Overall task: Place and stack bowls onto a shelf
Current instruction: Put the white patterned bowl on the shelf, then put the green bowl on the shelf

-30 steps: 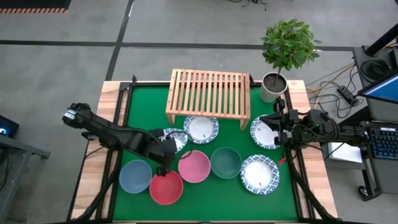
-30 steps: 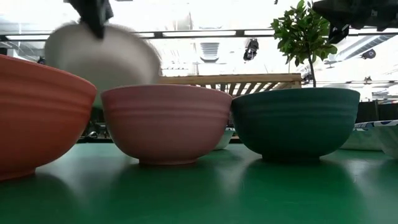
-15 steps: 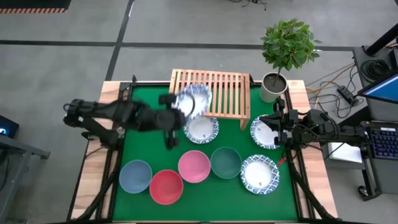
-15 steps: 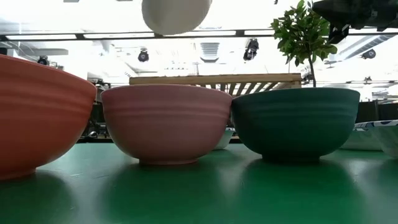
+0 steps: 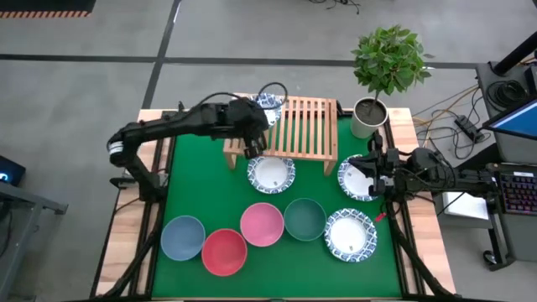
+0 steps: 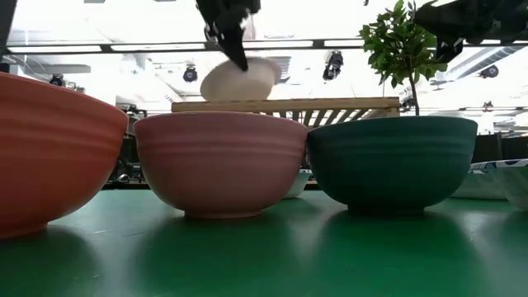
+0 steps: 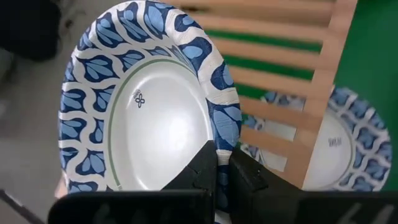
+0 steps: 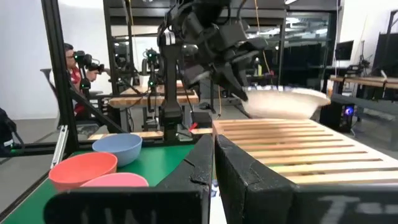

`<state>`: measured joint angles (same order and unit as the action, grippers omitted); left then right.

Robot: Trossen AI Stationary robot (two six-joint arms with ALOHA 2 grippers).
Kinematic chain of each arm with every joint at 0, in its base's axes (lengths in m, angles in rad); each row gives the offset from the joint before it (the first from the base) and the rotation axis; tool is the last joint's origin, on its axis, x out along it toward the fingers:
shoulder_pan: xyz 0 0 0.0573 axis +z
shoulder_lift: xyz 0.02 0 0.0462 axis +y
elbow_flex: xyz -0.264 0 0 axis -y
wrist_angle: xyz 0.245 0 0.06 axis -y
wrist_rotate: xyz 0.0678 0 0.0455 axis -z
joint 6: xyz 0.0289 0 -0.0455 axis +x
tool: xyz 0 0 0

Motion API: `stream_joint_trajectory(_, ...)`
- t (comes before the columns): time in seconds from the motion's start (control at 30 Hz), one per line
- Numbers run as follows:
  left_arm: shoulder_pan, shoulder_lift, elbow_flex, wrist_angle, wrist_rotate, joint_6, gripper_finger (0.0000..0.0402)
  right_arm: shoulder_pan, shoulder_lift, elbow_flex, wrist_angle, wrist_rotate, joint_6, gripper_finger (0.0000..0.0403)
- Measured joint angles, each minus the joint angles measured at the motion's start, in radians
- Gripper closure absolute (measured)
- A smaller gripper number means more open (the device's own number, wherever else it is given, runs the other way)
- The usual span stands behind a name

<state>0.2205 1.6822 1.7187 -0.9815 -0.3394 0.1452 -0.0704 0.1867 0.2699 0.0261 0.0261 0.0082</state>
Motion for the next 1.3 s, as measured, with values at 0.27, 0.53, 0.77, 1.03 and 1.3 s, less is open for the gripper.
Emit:
stream_joint_trajectory(0.27,0.0,0.079,0.0,-0.04,-0.001,0.004,0.04,0.0,0.0,0.0,-0.027,0.0,0.04,0.0394)
stream_joint_trajectory(0.53,0.0,0.093,0.0,-0.039,-0.028,0.015,0.0352,0.0,0.0,0.0,-0.03,-0.001,0.078,0.0394)
stream_joint_trajectory(0.77,-0.004,0.069,0.0,-0.039,-0.028,0.022,0.0269,0.0,0.0,0.0,-0.03,-0.001,0.089,0.0394)
stream_joint_trajectory(1.03,-0.044,-0.005,0.001,-0.046,-0.034,-0.04,0.0218,0.0,0.0,0.0,-0.03,-0.034,0.125,0.0394)
stream_joint_trajectory(1.3,-0.193,-0.093,-0.028,-0.003,-0.036,-0.156,0.0233,0.02,0.007,-0.016,-0.01,-0.139,0.241,0.0394)
